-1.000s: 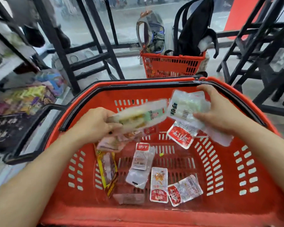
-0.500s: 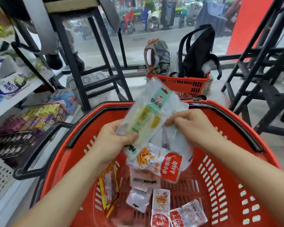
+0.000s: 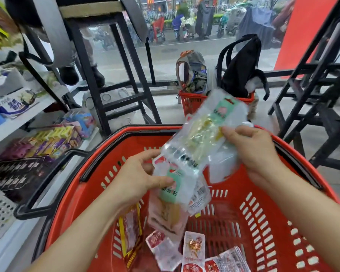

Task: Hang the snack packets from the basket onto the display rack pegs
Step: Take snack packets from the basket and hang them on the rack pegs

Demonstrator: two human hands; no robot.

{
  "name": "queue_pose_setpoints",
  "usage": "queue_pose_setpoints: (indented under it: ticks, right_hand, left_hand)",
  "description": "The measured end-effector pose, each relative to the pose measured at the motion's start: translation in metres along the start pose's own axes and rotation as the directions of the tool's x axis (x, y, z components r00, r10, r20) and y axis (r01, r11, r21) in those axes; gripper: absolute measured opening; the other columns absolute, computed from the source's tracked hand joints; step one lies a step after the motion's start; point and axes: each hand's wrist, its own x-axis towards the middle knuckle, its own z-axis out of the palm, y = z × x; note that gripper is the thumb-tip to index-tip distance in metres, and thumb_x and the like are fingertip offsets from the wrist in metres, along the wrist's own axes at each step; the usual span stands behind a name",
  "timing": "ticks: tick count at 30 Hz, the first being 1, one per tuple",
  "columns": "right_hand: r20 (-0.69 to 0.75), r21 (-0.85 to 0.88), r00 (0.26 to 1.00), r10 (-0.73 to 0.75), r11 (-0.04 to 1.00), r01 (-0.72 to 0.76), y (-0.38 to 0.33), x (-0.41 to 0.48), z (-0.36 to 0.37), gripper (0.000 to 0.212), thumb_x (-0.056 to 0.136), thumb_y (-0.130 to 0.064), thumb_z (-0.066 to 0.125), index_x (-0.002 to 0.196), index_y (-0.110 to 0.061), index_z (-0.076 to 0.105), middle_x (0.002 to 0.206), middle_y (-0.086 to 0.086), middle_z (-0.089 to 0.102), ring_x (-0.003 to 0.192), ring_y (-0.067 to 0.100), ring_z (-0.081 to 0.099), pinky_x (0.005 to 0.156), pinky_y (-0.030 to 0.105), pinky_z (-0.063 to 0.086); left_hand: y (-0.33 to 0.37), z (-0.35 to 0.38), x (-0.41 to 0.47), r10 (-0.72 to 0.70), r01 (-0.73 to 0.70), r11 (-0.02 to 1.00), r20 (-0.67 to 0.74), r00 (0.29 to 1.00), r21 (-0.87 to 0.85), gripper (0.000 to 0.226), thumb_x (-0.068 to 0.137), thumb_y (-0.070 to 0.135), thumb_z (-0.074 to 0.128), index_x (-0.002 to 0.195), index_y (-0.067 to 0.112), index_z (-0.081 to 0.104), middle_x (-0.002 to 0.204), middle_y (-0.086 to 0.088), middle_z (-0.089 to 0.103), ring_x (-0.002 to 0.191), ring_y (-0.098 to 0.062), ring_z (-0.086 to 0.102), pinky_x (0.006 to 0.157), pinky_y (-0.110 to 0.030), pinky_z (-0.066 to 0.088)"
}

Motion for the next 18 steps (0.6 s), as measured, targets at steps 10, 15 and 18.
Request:
queue_pose_setpoints:
  ticks: [10, 15, 18]
  right_hand:
    - [0.013, -0.253, 0.977, -0.211, 0.945, 0.207, -0.021, 0.004, -0.034, 0.031, 0.082, -0.037, 0.075, 0.074, -0.008, 0.067, 0.070, -0.002, 0.061, 0.055, 0.012, 0.049, 0.053, 0.030, 0.043]
    - [0.328, -0.160, 0.908, -0.259, 0.932, 0.324, -0.041, -0.024, -0.004, 0.027, 0.086, -0.019, 0.071, 0.059, -0.016, 0.065, 0.052, -0.013, 0.058, 0.048, -0.003, 0.049, 0.050, 0.012, 0.037]
    - [0.408, -0.008, 0.886, -0.220, 0.970, 0.244, -0.040, -0.027, 0.015, 0.012, 0.088, -0.009, 0.066, 0.082, -0.013, 0.074, 0.087, 0.001, 0.076, 0.084, 0.017, 0.072, 0.082, 0.031, 0.056]
  left_hand:
    - [0.013, -0.037, -0.005, 0.085, -0.080, 0.984, 0.020, 0.996, -0.159, 0.016, 0.066, 0.001, 0.073, 0.077, 0.012, 0.077, 0.084, -0.012, 0.075, 0.072, -0.020, 0.071, 0.063, -0.027, 0.058]
    - [0.023, -0.014, -0.001, 0.112, -0.120, 0.974, -0.054, 0.992, -0.194, 0.019, 0.071, 0.015, 0.067, 0.087, 0.006, 0.071, 0.081, -0.009, 0.075, 0.068, -0.017, 0.071, 0.059, -0.026, 0.056]
    - [0.028, 0.000, 0.003, 0.191, -0.198, 0.980, -0.180, 0.965, -0.024, 0.009, 0.080, 0.022, 0.069, 0.086, 0.016, 0.069, 0.079, 0.000, 0.075, 0.071, -0.012, 0.070, 0.066, -0.031, 0.055]
